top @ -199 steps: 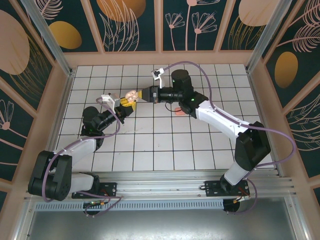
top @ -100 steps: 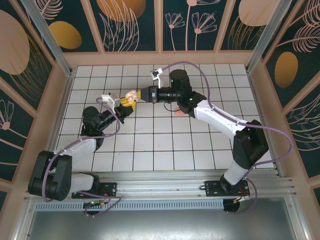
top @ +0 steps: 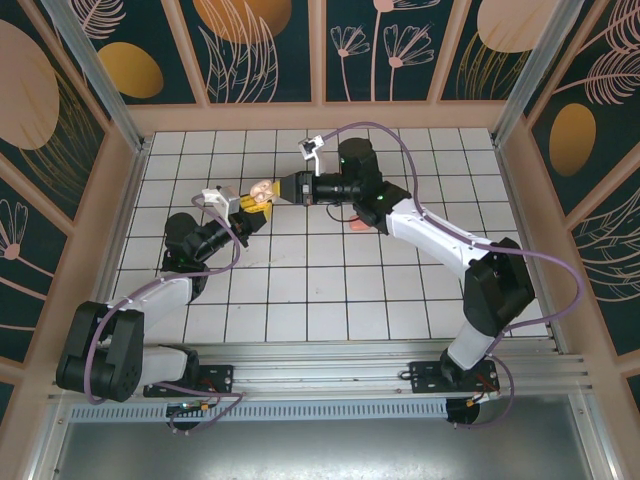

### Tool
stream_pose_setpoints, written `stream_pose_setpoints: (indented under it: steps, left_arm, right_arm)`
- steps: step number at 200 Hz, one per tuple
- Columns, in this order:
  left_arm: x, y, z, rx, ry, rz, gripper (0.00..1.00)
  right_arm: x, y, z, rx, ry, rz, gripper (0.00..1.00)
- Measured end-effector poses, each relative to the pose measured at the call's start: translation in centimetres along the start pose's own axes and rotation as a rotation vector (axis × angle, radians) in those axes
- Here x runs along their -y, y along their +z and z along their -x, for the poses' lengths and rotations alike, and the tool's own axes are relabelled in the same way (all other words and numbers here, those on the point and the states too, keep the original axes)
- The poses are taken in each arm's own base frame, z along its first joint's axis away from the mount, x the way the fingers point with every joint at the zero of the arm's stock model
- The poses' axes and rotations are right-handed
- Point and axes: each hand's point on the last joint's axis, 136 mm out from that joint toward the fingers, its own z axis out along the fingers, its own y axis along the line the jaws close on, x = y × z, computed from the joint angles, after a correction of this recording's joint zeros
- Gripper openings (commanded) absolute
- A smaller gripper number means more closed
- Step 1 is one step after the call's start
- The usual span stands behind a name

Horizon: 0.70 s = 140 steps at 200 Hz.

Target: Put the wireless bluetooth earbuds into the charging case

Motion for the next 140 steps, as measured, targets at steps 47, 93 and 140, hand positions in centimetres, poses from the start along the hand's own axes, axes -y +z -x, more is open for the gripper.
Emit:
stream_pose_setpoints:
  steps: [47, 93, 140]
  left_arm:
    - [0.00, 0.00, -0.01, 0.000, 0.000, 0.000, 0.11]
    - [0.01, 0.02, 0.06, 0.000, 0.001, -0.001, 0.11]
    - [0.11, 0.05, 0.11, 0.001, 0.002, -0.006, 0.11]
  right_arm:
    - [-0.45, 0.37, -0.58, -0.019, 0.002, 0.002, 0.27]
    - [-0.67, 0.51, -0.70, -0.021, -0.001, 0.004, 0.29]
    - [-0.90, 0.23, -0.28, -0.003, -0.013, -0.008, 0.29]
